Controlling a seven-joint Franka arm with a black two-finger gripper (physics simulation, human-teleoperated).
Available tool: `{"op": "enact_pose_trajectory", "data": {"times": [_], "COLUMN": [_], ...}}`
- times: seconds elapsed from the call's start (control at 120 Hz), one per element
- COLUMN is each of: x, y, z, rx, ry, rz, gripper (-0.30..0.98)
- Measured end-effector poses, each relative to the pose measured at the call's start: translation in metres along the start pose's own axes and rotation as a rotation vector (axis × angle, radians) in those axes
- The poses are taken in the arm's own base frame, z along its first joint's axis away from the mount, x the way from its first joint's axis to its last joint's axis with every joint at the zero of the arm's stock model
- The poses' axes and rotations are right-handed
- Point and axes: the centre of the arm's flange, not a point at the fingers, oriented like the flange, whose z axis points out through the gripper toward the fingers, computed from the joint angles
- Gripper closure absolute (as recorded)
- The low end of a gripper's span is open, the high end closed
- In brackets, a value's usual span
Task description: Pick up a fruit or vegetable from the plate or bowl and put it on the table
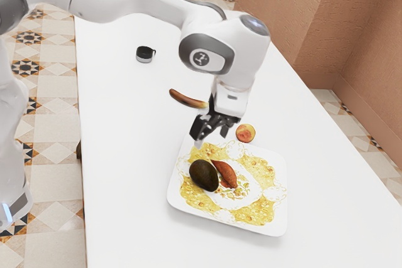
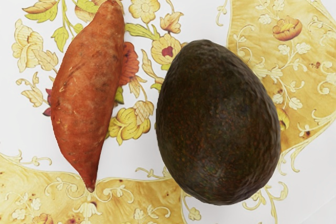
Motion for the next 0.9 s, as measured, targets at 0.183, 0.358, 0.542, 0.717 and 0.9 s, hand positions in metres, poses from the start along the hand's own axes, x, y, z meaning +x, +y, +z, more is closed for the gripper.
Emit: {"op": "enact_pose_trajectory", "data": {"times": [0.183, 0.358, 0.542, 0.717, 0.9], "x": [0.004, 0.005, 0.007, 0.006, 0.008], "y": [0.001, 0.002, 0.006, 0.010, 0.009], "z": [0.003, 0.003, 0.012, 0.031, 0.040], "rx": [0.032, 0.021, -0.012, -0.052, -0.065], "ry": [0.035, 0.052, 0.044, 0.029, 0.025], "rz": [0.049, 0.071, 0.097, 0.111, 0.124], "gripper": [0.00, 0.00, 0.00, 0.00, 0.00]}}
